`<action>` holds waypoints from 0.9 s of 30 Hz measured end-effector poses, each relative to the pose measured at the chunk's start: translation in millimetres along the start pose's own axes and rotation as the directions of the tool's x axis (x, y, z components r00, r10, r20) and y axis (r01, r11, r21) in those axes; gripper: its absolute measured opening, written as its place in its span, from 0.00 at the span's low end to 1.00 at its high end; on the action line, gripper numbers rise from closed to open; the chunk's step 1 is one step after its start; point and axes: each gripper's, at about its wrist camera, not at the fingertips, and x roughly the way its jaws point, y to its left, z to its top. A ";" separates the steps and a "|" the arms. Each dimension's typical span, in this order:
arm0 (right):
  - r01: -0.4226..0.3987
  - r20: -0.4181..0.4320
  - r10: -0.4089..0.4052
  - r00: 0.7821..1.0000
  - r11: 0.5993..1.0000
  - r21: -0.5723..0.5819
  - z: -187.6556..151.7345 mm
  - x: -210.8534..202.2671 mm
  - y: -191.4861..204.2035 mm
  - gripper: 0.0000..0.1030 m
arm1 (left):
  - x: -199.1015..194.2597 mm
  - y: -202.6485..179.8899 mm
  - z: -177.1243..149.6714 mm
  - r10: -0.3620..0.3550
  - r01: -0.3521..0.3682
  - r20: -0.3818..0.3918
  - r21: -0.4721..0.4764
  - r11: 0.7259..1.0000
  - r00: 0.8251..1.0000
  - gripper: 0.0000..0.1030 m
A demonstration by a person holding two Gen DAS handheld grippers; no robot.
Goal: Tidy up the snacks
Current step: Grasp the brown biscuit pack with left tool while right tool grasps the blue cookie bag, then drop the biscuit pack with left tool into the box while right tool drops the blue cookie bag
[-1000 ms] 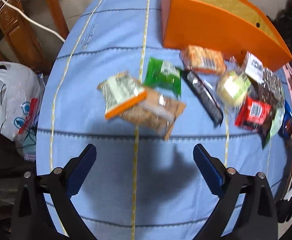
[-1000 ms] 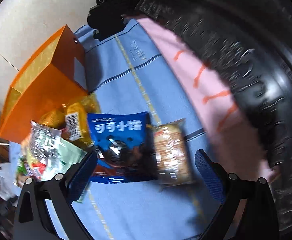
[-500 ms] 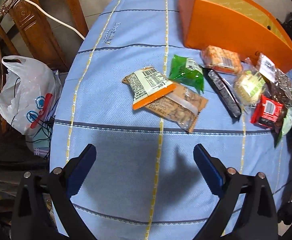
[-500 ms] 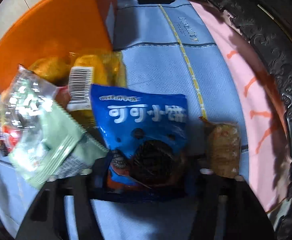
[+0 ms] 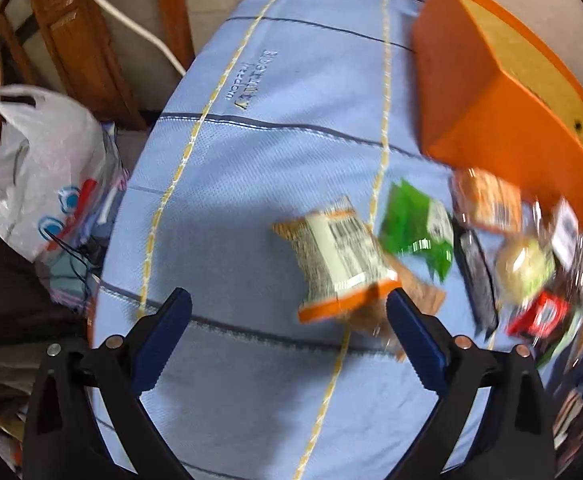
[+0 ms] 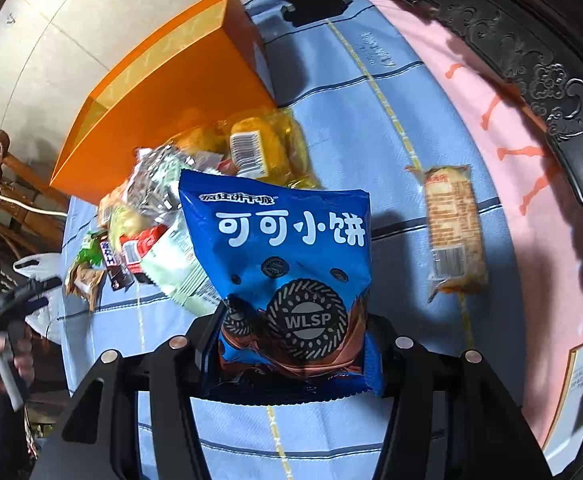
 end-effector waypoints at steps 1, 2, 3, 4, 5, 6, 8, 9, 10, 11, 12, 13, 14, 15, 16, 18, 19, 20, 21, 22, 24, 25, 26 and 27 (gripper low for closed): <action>-0.007 -0.009 0.007 1.000 1.000 -0.010 0.4 1.6 6.1 0.54 | 2.5 0.4 5.5 -0.007 0.007 -0.004 -0.026 1.000 1.000 0.93; -0.010 -0.011 0.010 1.000 1.000 -0.020 0.3 6.3 8.0 0.54 | 4.6 0.1 8.7 -0.018 0.018 -0.009 -0.041 0.999 1.000 0.93; -0.014 -0.012 0.013 1.000 0.999 -0.032 1.6 7.7 13.6 0.54 | 8.5 -0.8 12.3 -0.037 0.036 -0.024 -0.058 0.998 0.999 0.93; -0.019 -0.013 0.019 1.000 0.999 -0.040 3.5 10.5 17.5 0.54 | 14.1 -1.5 15.8 -0.054 0.050 -0.046 -0.076 0.996 0.998 0.93; -0.028 -0.014 0.028 1.000 0.998 -0.052 5.7 12.2 23.9 0.54 | 20.4 -1.8 19.2 -0.062 0.055 -0.067 -0.098 0.994 0.996 0.93; -0.032 -0.015 0.031 0.999 0.997 -0.065 8.0 14.1 30.2 0.54 | 27.1 -1.3 22.8 -0.059 0.049 -0.079 -0.119 0.992 0.995 0.93; -0.039 -0.022 0.038 0.999 0.995 -0.087 10.5 17.3 39.5 0.54 | 37.3 1.7 26.4 -0.029 0.014 -0.104 -0.142 0.990 0.994 0.89; -0.044 -0.025 0.042 0.999 0.995 -0.094 11.7 18.9 43.4 0.54 | 41.2 3.2 26.3 -0.029 0.011 -0.118 -0.154 0.988 0.993 0.64; -0.047 -0.029 0.044 0.999 0.994 -0.102 12.7 20.6 47.0 0.54 | 45.1 6.5 25.2 -0.074 0.050 -0.128 -0.175 0.983 0.989 0.50; -0.050 -0.034 0.046 0.998 0.992 -0.112 13.9 22.8 51.3 0.54 | 46.1 8.8 23.4 -0.094 0.067 -0.132 -0.189 0.980 0.987 0.43; -0.053 -0.037 0.049 0.998 0.992 -0.117 13.9 23.7 53.6 0.54 | 45.7 9.8 20.9 -0.079 0.054 -0.131 -0.182 0.982 0.988 0.39; -0.058 -0.041 0.054 0.998 0.991 -0.121 14.3 24.7 55.4 0.54 | 43.7 9.5 17.5 -0.061 0.042 -0.121 -0.155 0.987 0.991 0.38; -0.063 -0.044 0.058 0.997 0.990 -0.128 14.7 25.8 57.8 0.54 | 41.3 9.9 14.4 -0.061 0.045 -0.114 -0.143 0.989 0.992 0.36; -0.068 -0.045 0.062 0.997 0.989 -0.133 14.6 25.5 59.7 0.54 | 36.3 12.8 8.6 -0.080 0.064 -0.104 -0.143 0.988 0.991 0.36; -0.075 -0.046 0.070 0.997 0.988 -0.138 14.3 25.9 61.7 0.54 | 31.0 15.7 3.8 -0.095 0.081 -0.092 -0.150 0.985 0.991 0.36; -0.091 -0.043 0.086 0.995 0.984 -0.154 14.4 22.6 68.6 0.54 | 20.1 18.2 -2.3 -0.106 0.096 -0.064 -0.142 0.985 0.992 0.35; -0.096 -0.040 0.091 0.995 0.982 -0.163 15.1 20.5 70.6 0.54 | 11.5 18.7 -6.5 -0.106 0.099 -0.045 -0.129 0.987 0.993 0.35; -0.103 -0.036 0.098 0.995 0.979 -0.175 15.9 18.1 73.6 0.54 | 3.8 18.4 -9.5 -0.109 0.105 -0.031 -0.118 0.987 0.994 0.35; -0.109 -0.033 0.105 0.994 0.977 -0.184 17.1 15.7 76.0 0.54 | -1.9 17.7 -11.2 -0.116 0.113 -0.020 -0.110 0.988 0.993 0.35; -0.114 -0.028 0.111 0.993 0.975 -0.192 18.5 13.3 77.9 0.54 | -11.3 15.9 -13.0 -0.124 0.123 -0.002 -0.098 0.988 0.992 0.35; -0.127 -0.017 0.126 0.992 0.970 -0.206 21.4 7.5 83.9 0.54 | -30.1 10.5 -16.4 -0.147 0.149 0.035 -0.077 0.986 0.989 0.35; -0.133 -0.013 0.133 0.991 0.969 -0.210 22.5 5.9 85.8 0.54 | -37.1 8.8 -17.0 -0.157 0.160 0.048 -0.070 0.985 0.986 0.35; -0.142 -0.004 0.145 0.989 0.965 -0.219 25.5 1.1 88.6 0.54 | -47.8 3.9 -15.5 -0.167 0.171 0.069 -0.051 0.984 0.984 0.35; -0.148 0.004 0.153 0.988 0.963 -0.224 28.2 -2.9 90.8 0.54 | -55.1 -0.3 -13.1 -0.171 0.175 0.084 -0.033 0.984 0.982 0.35</action>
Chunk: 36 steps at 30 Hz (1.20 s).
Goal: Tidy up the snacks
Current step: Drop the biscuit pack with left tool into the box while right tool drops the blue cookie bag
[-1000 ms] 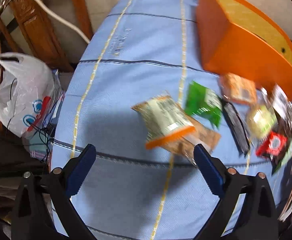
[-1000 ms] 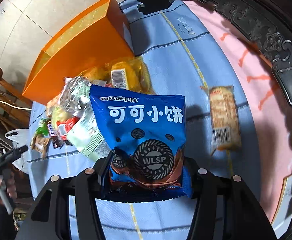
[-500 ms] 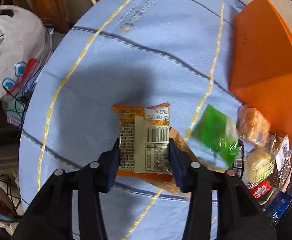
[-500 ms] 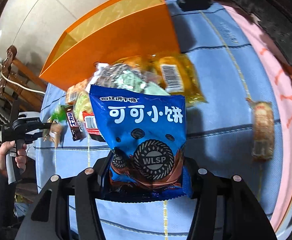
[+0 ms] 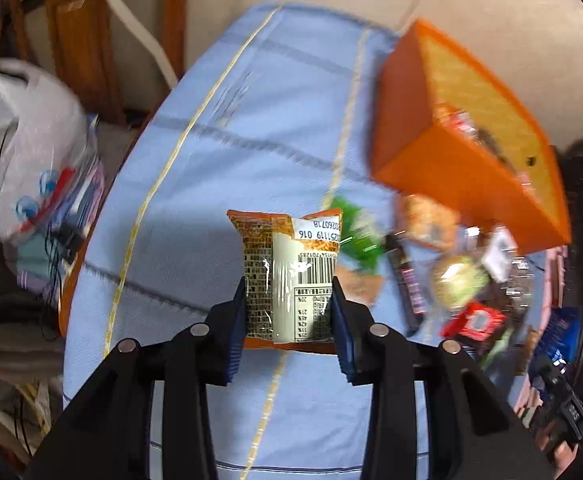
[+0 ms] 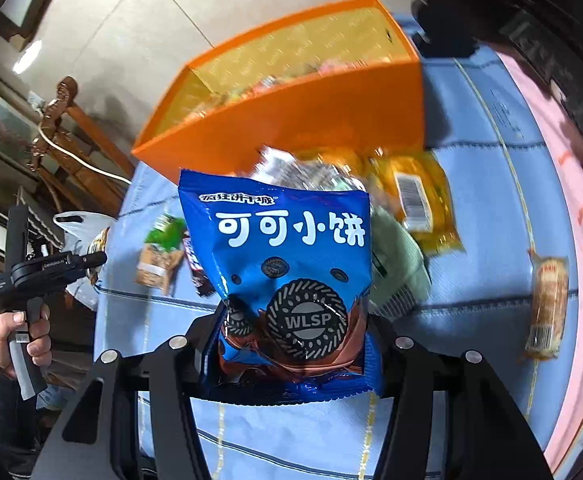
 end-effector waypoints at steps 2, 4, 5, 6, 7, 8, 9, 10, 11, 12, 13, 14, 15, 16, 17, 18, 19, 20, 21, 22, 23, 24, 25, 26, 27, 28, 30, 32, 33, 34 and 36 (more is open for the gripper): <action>-0.014 0.036 0.015 0.999 1.000 -0.010 10.7 -10.1 4.5 0.54 | -15.0 -22.8 15.6 -0.022 0.020 0.045 0.052 0.998 0.999 0.35; -0.015 0.097 0.017 0.995 1.000 -0.021 27.6 -24.1 10.0 0.54 | -31.6 -49.4 29.5 -0.056 0.046 0.088 0.106 0.993 0.995 0.35; -0.016 0.120 0.018 0.993 1.000 -0.021 35.2 -28.8 11.3 0.54 | -36.3 -62.5 37.4 -0.068 0.055 0.105 0.130 0.990 0.992 0.35; -0.020 0.152 0.023 0.988 1.000 -0.020 46.6 -35.2 11.8 0.54 | -41.4 -75.3 44.7 -0.082 0.062 0.124 0.152 0.986 0.989 0.35; -0.021 0.175 0.024 0.984 1.000 -0.020 55.3 -38.2 12.2 0.54 | -44.7 -92.4 56.2 -0.099 0.073 0.140 0.182 0.981 0.985 0.35; -0.016 0.203 0.020 0.979 1.000 -0.019 69.4 -41.3 12.5 0.54 | -45.3 -103.2 63.4 -0.110 0.081 0.143 0.198 0.977 0.984 0.35; -0.011 0.217 0.015 0.976 1.000 -0.019 77.6 -41.8 12.5 0.54 | -43.0 -116.3 71.7 -0.123 0.090 0.142 0.217 0.972 0.982 0.35; -0.005 0.235 0.010 0.972 1.000 -0.020 88.7 -41.8 12.5 0.54 | -38.2 -132.4 82.8 -0.126 0.090 0.143 0.235 0.968 0.982 0.35; -0.002 0.252 0.006 0.968 1.000 -0.014 103.3 -39.4 10.7 0.54 | -32.7 -145.5 92.1 -0.123 0.084 0.144 0.250 0.965 0.982 0.35; 0.000 0.261 0.002 0.965 1.000 -0.007 113.9 -36.2 9.8 0.54 | -25.2 -159.1 102.1 -0.123 0.081 0.141 0.268 0.960 0.982 0.35; 0.006 0.270 -0.009 0.963 1.000 0.009 128.4 -29.1 8.1 0.54 | -19.4 -167.2 107.8 -0.119 0.078 0.137 0.273 0.959 0.983 0.35; 0.014 0.270 -0.019 0.963 1.000 0.022 138.9 -22.0 7.0 0.54 | -9.4 -178.5 116.6 -0.118 0.079 0.128 0.275 0.958 0.985 0.35; 0.020 0.272 -0.027 0.962 0.999 0.028 147.3 -15.5 5.7 0.54 | -0.5 -186.8 123.2 -0.121 0.084 0.115 0.278 0.957 0.986 0.36; 0.028 0.276 -0.036 0.960 0.999 0.033 155.3 -8.6 5.2 0.54 | 8.2 -191.8 127.3 -0.121 0.087 0.107 0.277 0.957 0.987 0.36; 0.037 0.270 -0.047 0.962 0.998 0.040 163.2 -0.2 4.6 0.54 | 16.3 -196.2 131.9 -0.114 0.083 0.100 0.275 0.958 0.988 0.36; 0.043 0.266 -0.054 0.962 0.998 0.049 170.1 8.2 3.4 0.54 | 24.7 -201.5 136.6 -0.105 0.076 0.095 0.274 0.959 0.990 0.37; 0.049 0.268 -0.063 0.961 0.997 0.059 176.3 16.6 2.3 0.55 | 35.4 -206.0 140.1 -0.100 0.074 0.081 0.276 0.958 0.992 0.39; 0.064 0.260 -0.080 0.962 0.995 0.070 178.1 25.7 3.3 0.56 | 44.5 -205.9 141.6 -0.088 0.066 0.066 0.275 0.959 0.994 0.54; 0.088 0.241 -0.106 0.965 0.993 0.083 179.2 35.4 1.8 0.57 | 52.8 -208.0 142.9 -0.052 0.035 0.056 0.272 0.962 0.997 0.79; 0.109 0.219 -0.128 0.967 0.989 0.097 179.8 43.6 -0.3 0.64 | 55.9 -207.3 140.0 -0.034 0.016 0.063 0.272 0.962 0.997 0.87; 0.120 0.200 -0.143 0.969 0.985 0.122 178.1 50.8 -3.2 0.68 | 54.3 -205.5 136.4 -0.023 -0.004 0.095 0.275 0.961 0.995 0.91; 0.123 0.200 -0.150 0.968 0.983 0.139 176.5 52.3 -4.7 0.74 | 51.3 -202.6 132.4 -0.024 -0.012 0.122 0.283 0.959 0.992 0.92; 0.124 0.211 -0.153 0.965 0.981 0.148 173.5 50.9 -6.0 0.78 | 49.9 -198.2 129.4 -0.020 -0.019 0.130 0.293 0.956 0.991 0.92; 0.120 0.229 -0.152 0.962 0.981 0.150 168.3 46.5 -7.1 0.79 | 48.1 -194.5 127.1 -0.010 -0.030 0.131 0.301 0.953 0.991 0.93; 0.111 0.240 -0.145 0.960 0.982 0.151 163.9 42.3 -8.6 0.82 | 46.1 -190.0 125.3 0.000 -0.040 0.128 0.306 0.951 0.992 0.93; 0.098 0.249 -0.134 0.959 0.983 0.153 158.2 36.9 -10.8 0.85 | 42.7 -181.0 121.8 0.005 -0.044 0.127 0.304 0.952 0.992 0.93; 0.075 0.258 -0.119 0.959 0.982 0.172 143.9 23.7 -17.1 0.88 | 36.7 -165.2 114.5 0.013 -0.050 0.128 0.290 0.956 0.992 0.93; 0.077 0.268 -0.126 0.955 0.979 0.187 127.7 9.8 -24.6 0.90 | 30.7 -143.9 103.7 0.036 -0.069 0.124 0.277 0.959 0.992 0.94; 0.086 0.272 -0.136 0.953 0.978 0.191 119.1 3.0 -29.1 0.92 | 29.1 -136.1 100.0 0.047 -0.080 0.127 0.270 0.959 0.991 0.94; 0.101 0.275 -0.154 0.949 0.975 0.197 106.8 -5.1 -34.9 0.93 | 25.7 -122.2 91.8 0.062 -0.094 0.129 0.256 0.962 0.990 0.94; 0.125 0.266 -0.179 0.947 0.970 0.209 89.1 -14.4 -44.9 0.94 | 22.6 -100.9 78.2 0.072 -0.097 0.114 0.232 0.968 0.991 0.95</action>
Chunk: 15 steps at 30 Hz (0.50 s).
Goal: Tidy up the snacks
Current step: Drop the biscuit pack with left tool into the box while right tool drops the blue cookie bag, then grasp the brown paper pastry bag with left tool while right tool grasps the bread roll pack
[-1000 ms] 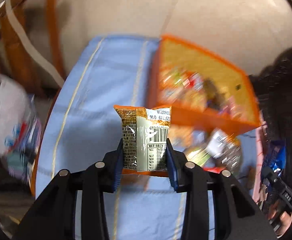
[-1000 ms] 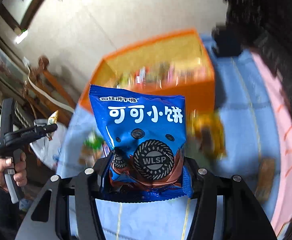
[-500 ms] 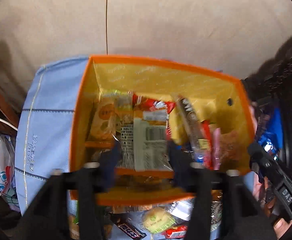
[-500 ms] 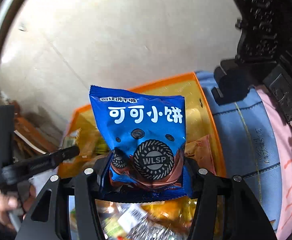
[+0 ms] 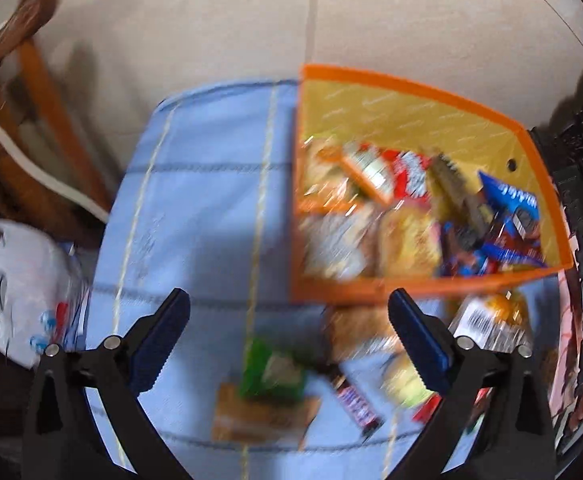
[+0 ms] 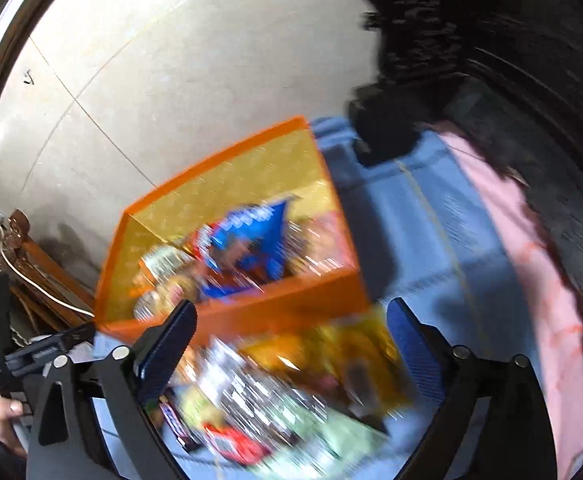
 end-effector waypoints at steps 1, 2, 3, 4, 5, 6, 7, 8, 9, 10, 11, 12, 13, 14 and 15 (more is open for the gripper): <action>0.015 -0.011 -0.015 1.000 1.000 0.001 -7.4 -4.6 -8.2 0.94 | 0.8 7.4 -7.6 0.006 -0.006 -0.011 -0.009 1.000 1.000 0.95; 0.029 -0.027 -0.029 0.999 1.000 0.006 -16.9 -9.5 -16.3 0.94 | 1.4 14.2 -16.5 0.014 -0.014 -0.021 -0.017 1.000 1.000 0.95; 0.039 -0.040 -0.038 0.998 0.999 0.018 -24.1 -12.0 -23.9 0.95 | 2.5 20.7 -25.2 0.021 -0.022 -0.033 -0.026 0.999 0.999 0.95; 0.047 -0.055 -0.045 0.997 0.998 0.032 -32.1 -14.6 -30.7 0.95 | 5.6 27.7 -37.1 0.031 -0.033 -0.053 -0.034 0.999 0.998 0.95; 0.058 -0.083 -0.054 0.995 0.997 0.047 -43.7 -16.9 -39.2 0.95 | 9.4 32.7 -48.0 0.038 -0.041 -0.073 -0.041 0.998 0.997 0.95; 0.065 -0.094 -0.060 0.994 0.997 0.052 -49.9 -18.7 -43.1 0.95 | 12.2 35.0 -54.8 0.042 -0.046 -0.087 -0.044 0.998 0.995 0.95; 0.073 -0.107 -0.067 0.992 0.996 0.055 -57.4 -19.8 -46.8 0.95 | 17.7 38.5 -67.6 0.049 -0.055 -0.116 -0.048 0.997 0.992 0.95; 0.081 -0.126 -0.074 0.989 0.995 0.058 -66.6 -20.8 -51.1 0.95 | 21.0 40.0 -76.0 0.050 -0.057 -0.132 -0.051 0.997 0.990 0.95; 0.085 -0.144 -0.077 0.987 0.995 0.056 -73.6 -21.0 -53.1 0.95 | 23.6 40.1 -82.9 0.047 -0.055 -0.143 -0.054 0.997 0.989 0.95; 0.088 -0.155 -0.079 0.985 0.995 0.052 -78.9 -21.6 -53.7 0.95 | 27.9 40.0 -91.6 0.046 -0.056 -0.162 -0.053 0.997 0.986 0.95; 0.091 -0.166 -0.083 0.983 0.995 0.042 -85.3 -22.2 -53.8 0.95 | 31.7 39.0 -98.0 0.052 -0.061 -0.177 -0.048 0.997 0.983 0.95; 0.095 -0.174 -0.089 0.981 0.995 0.029 -90.2 -22.7 -53.2 0.95 | 34.5 37.5 -103.5 0.056 -0.065 -0.186 -0.040 0.997 0.981 0.95; 0.099 -0.181 -0.094 0.979 0.995 0.019 -93.3 -21.6 -53.0 0.95 | 37.7 34.7 -108.5 0.061 -0.067 -0.192 -0.027 0.997 0.979 0.95; 0.107 -0.185 -0.103 0.977 0.994 0.009 -96.9 -22.1 -53.2 0.95 | 39.8 31.4 -111.8 0.071 -0.075 -0.193 -0.012 0.997 0.979 0.95; 0.113 -0.187 -0.110 0.976 0.994 0.003 -99.1 -22.0 -53.6 0.95 | 42.8 29.1 -113.4 0.082 -0.083 -0.193 0.003 0.997 0.978 0.95</action>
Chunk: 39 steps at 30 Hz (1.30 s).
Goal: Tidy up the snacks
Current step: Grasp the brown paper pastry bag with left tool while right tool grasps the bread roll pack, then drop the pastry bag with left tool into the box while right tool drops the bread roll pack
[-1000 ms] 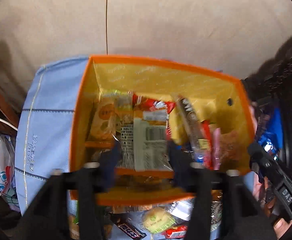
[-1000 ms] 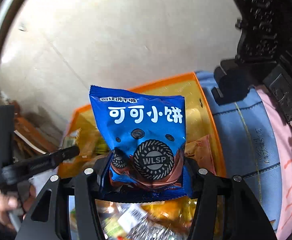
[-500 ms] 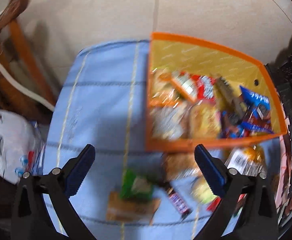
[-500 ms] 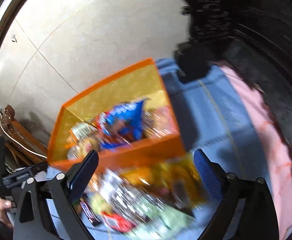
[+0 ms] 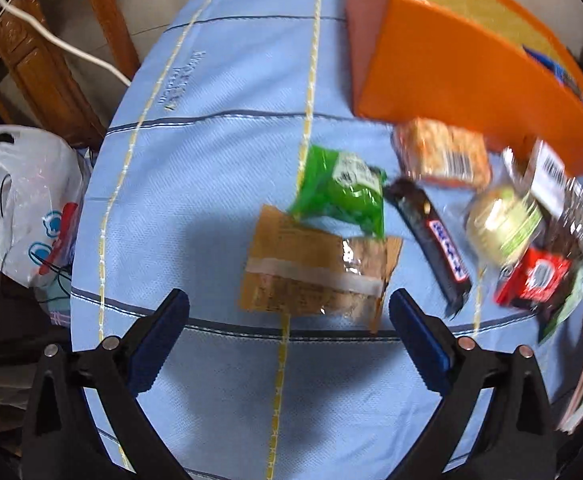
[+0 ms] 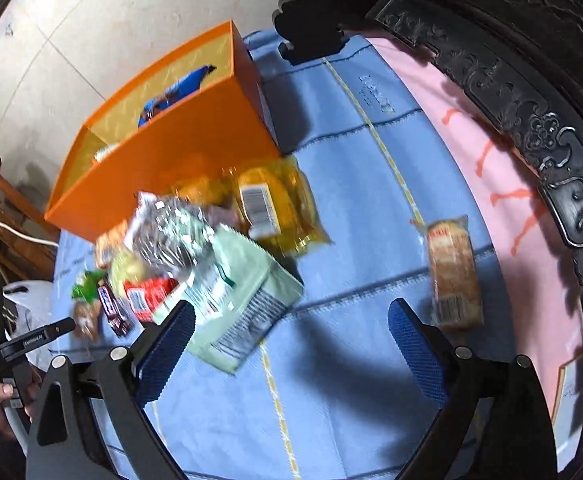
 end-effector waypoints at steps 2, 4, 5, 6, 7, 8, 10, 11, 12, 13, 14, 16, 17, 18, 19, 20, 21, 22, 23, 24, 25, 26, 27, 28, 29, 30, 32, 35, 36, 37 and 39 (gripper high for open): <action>0.018 -0.001 -0.018 1.000 1.000 0.004 -3.6 -0.7 -5.0 0.95 | 7.6 -6.9 0.7 0.019 -0.019 -0.007 0.027 0.999 1.000 0.95; 0.022 -0.001 -0.022 1.000 0.999 0.026 -5.4 -3.4 -11.0 0.95 | 19.2 -13.3 4.7 0.016 -0.015 -0.032 0.038 0.999 0.999 0.95; 0.025 -0.002 -0.024 1.000 0.999 0.038 -5.8 -4.3 -15.9 0.95 | 27.4 -16.3 6.4 0.020 -0.018 -0.054 0.048 0.999 0.998 0.95; 0.034 -0.003 -0.034 0.999 0.998 0.044 -5.8 -5.3 -19.6 0.95 | 33.6 -17.8 7.4 0.030 -0.026 -0.070 0.053 0.998 0.997 0.95; 0.043 -0.001 -0.043 0.999 0.998 0.049 -5.6 -6.2 -22.7 0.95 | 40.6 -18.8 8.2 0.039 -0.034 -0.086 0.053 0.998 0.996 0.95; 0.050 0.003 -0.050 0.999 0.997 0.056 -5.2 -7.5 -26.8 0.95 | 46.5 -17.8 8.7 0.035 -0.031 -0.097 0.043 0.999 0.995 0.96; 0.066 0.009 -0.067 0.998 0.996 0.066 -4.7 -9.4 -32.9 0.95 | 46.5 -7.9 9.3 -0.030 0.029 -0.076 -0.015 0.999 0.997 0.87; 0.081 0.014 -0.082 0.997 0.994 0.074 -4.5 -10.1 -38.3 0.95 | 45.0 -3.4 9.7 -0.045 0.042 -0.070 -0.040 0.998 0.997 0.77; 0.090 0.016 -0.092 0.996 0.993 0.079 -5.1 -10.0 -42.2 0.95 | 41.3 1.8 10.4 -0.043 0.040 -0.056 -0.055 0.998 0.997 0.71; 0.105 0.016 -0.107 0.994 0.991 0.084 -5.4 -10.2 -46.1 0.95 | 39.8 4.7 10.6 -0.051 0.048 -0.055 -0.051 0.998 0.997 0.67; 0.128 0.016 -0.130 0.991 0.987 0.096 -5.6 -9.8 -52.6 0.95 | 37.6 6.8 10.7 -0.070 0.068 -0.054 -0.049 0.997 0.996 0.57; 0.172 -0.004 -0.172 0.985 0.978 0.116 -6.3 -5.8 -63.5 0.95 | 36.5 14.2 9.0 -0.092 0.087 -0.067 -0.065 0.994 0.994 0.56; 0.183 -0.017 -0.183 0.983 0.975 0.123 -6.2 -2.5 -67.9 0.95 | 37.2 16.7 8.8 -0.104 0.098 -0.069 -0.075 0.992 0.992 0.57; 0.193 -0.026 -0.191 0.981 0.973 0.129 -5.6 1.0 -71.5 0.95 | 37.5 17.9 8.9 -0.111 0.105 -0.066 -0.080 0.991 0.992 0.57; 0.203 -0.029 -0.201 0.979 0.970 0.131 -4.7 4.6 -73.6 0.95 | 38.1 19.0 8.6 -0.119 0.113 -0.062 -0.087 0.990 0.991 0.57; 0.221 -0.020 -0.220 0.975 0.968 0.123 -2.3 9.0 -74.8 0.95 | 38.9 19.5 8.2 -0.118 0.112 -0.064 -0.089 0.990 0.991 0.57; 0.237 -0.007 -0.238 0.971 0.964 0.117 0.7 13.1 -75.3 0.95 | 39.2 18.9 8.7 -0.114 0.109 -0.063 -0.087 0.990 0.991 0.57; 0.251 0.001 -0.252 0.968 0.963 0.102 5.1 20.5 -75.0 0.93 | 40.6 19.5 8.5 -0.105 0.100 -0.061 -0.079 0.992 0.993 0.57; 0.269 -0.007 -0.269 0.963 0.960 0.078 8.0 28.1 -74.6 0.88 | 40.6 17.8 8.0 -0.098 0.093 -0.060 -0.072 0.993 0.993 0.57; 0.295 -0.026 -0.294 0.956 0.954 0.050 10.6 37.1 -74.4 0.64 | 40.9 17.0 7.0 -0.094 0.090 -0.060 -0.069 0.994 0.994 0.57; 0.312 -0.057 -0.311 0.949 0.950 0.025 12.6 47.2 -74.9 0.42 | 39.8 15.8 7.1 -0.095 0.091 -0.059 -0.070 0.993 0.994 0.57; 0.307 -0.090 -0.305 0.948 0.951 0.016 13.1 56.1 -77.9 0.35 | 38.1 14.9 7.0 -0.099 0.095 -0.060 -0.070 0.993 0.993 0.56; 0.296 -0.078 -0.293 0.953 0.955 0.025 14.7 54.8 -79.2 0.34 | 37.8 15.7 6.3 -0.101 0.097 -0.062 -0.068 0.993 0.993 0.55; 0.297 -0.094 -0.295 0.951 0.955 0.007 14.9 55.7 -77.7 0.34 | 35.7 15.1 2.8 -0.100 0.096 -0.064 -0.065 0.993 0.993 0.55; 0.284 -0.096 -0.282 0.955 0.959 0.001 14.2 53.6 -76.3 0.34 | 32.4 15.7 0.3 -0.099 0.095 -0.062 -0.063 0.993 0.993 0.54; 0.260 -0.086 -0.258 0.962 0.966 0.008 13.2 48.4 -74.7 0.34 | 26.5 18.0 -3.0 -0.108 0.104 -0.049 -0.064 0.992 0.993 0.54; 0.207 -0.047 -0.206 0.977 0.978 0.008 11.4 32.0 -66.4 0.34 | 11.4 11.6 -13.8 -0.122 0.120 -0.029 -0.060 0.991 0.992 0.54; 0.107 -0.016 -0.108 0.994 0.994 -0.023 9.2 13.6 -45.6 0.34 | -7.8 17.3 -22.0 -0.138 0.138 0.004 -0.056 0.989 0.990 0.54; 0.091 -0.012 -0.091 0.996 0.995 -0.037 9.3 11.2 -40.0 0.34 | -12.3 18.9 -23.6 -0.140 0.141 0.012 -0.057 0.988 0.990 0.54; 0.072 -0.006 -0.072 0.997 0.996 -0.049 9.9 8.4 -32.3 0.34 | -18.6 20.7 -25.1 -0.145 0.146 0.022 -0.059 0.988 0.989 0.54; 0.025 0.004 -0.025 1.000 0.998 -0.056 12.9 4.3 -18.7 0.34 | -30.6 22.0 -26.6 -0.157 0.159 0.040 -0.064 0.985 0.987 0.54</action>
